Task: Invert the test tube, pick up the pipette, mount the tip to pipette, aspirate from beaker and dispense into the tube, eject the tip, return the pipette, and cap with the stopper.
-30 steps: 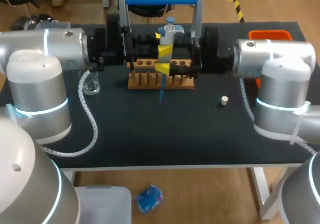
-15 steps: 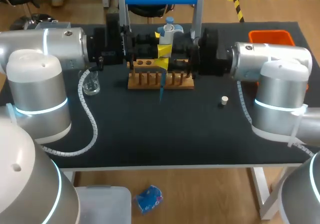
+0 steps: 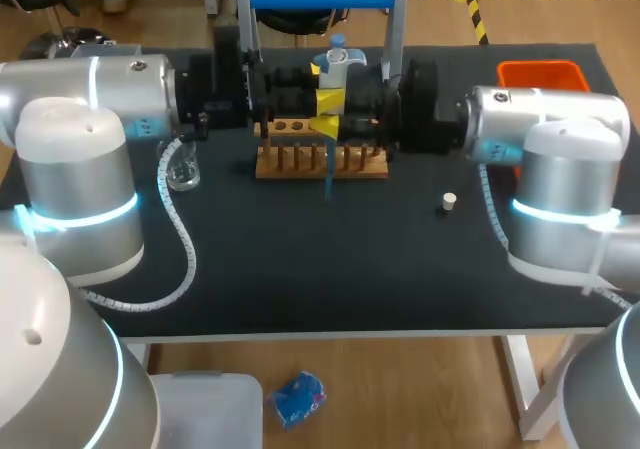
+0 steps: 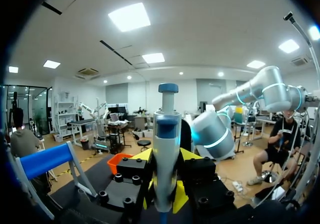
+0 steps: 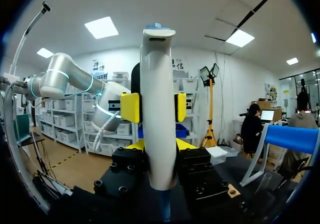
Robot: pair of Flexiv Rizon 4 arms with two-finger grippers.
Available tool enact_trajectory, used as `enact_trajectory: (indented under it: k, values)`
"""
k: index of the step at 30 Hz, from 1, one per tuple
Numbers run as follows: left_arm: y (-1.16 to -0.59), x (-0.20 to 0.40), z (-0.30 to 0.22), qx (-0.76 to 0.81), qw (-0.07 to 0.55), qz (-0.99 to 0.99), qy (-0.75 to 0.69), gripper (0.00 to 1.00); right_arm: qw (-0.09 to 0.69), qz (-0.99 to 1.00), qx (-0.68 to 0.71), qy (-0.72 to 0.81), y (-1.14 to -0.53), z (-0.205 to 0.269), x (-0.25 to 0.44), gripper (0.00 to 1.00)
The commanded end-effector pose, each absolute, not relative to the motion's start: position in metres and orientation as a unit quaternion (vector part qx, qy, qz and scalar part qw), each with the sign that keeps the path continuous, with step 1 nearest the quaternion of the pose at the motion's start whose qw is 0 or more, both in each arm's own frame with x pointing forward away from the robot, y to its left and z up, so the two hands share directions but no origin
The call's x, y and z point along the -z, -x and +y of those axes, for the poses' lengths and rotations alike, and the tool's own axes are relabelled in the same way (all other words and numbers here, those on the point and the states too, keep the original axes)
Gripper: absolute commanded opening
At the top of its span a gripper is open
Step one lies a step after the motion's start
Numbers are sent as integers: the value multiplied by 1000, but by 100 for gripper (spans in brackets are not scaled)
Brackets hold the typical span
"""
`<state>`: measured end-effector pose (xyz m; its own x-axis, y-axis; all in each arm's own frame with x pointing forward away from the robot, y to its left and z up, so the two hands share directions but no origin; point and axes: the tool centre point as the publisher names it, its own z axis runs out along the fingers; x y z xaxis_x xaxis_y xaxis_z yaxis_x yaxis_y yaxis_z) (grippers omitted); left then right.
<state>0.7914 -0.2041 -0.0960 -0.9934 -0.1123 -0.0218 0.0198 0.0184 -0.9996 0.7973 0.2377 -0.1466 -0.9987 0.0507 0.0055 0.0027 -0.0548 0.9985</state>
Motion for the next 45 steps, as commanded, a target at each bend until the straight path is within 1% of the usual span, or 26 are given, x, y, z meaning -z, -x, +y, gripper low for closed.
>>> enact_trajectory:
  k: [1, 10, 18, 29, 40, 45]
  values:
    - [-787, 95, -204, 701, 49, 711, 33, 100, 10, 695, -719, -16, -803, 233, 148, 0]
    - [-787, 95, -204, 701, 49, 711, 33, 100, 4, 701, -714, -13, -805, 226, 152, 0]
    - [-787, 95, -204, 701, 49, 711, 33, 100, -10, 687, -727, -1, -811, 204, 154, 0]
    - [-787, 95, -204, 701, 49, 711, 33, 100, -31, 681, -732, 8, -831, 136, 151, 0]
    - [-787, 95, -204, 701, 49, 711, 33, 100, -5, 687, -726, 33, -851, 57, 143, 0]
    - [-787, 95, -204, 701, 49, 711, 33, 100, -5, 687, -726, 33, -851, 57, 143, 0]
